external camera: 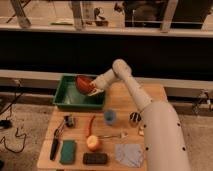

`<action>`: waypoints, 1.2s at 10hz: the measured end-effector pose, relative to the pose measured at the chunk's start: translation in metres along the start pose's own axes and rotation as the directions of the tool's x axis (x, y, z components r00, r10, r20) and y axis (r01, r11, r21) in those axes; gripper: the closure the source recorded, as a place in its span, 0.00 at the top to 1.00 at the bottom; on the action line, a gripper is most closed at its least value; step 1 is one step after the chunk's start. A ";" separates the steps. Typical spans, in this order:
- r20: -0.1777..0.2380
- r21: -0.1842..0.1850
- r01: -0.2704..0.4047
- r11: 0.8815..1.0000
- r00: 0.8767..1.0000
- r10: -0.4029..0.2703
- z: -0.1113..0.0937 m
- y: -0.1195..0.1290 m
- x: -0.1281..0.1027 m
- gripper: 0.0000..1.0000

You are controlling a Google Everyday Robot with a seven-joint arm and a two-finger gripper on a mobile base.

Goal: Stack bowls into tray

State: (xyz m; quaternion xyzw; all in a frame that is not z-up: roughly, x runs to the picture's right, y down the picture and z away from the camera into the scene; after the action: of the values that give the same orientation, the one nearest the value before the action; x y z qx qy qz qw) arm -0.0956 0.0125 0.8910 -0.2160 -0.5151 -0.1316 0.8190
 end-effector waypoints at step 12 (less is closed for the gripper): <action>-0.143 -0.126 0.023 0.992 0.989 -0.042 0.020 0.011 0.029 0.08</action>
State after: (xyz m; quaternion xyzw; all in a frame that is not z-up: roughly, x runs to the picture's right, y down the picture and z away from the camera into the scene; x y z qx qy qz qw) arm -0.0940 0.0317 0.9227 -0.2479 -0.4484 -0.1921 0.8370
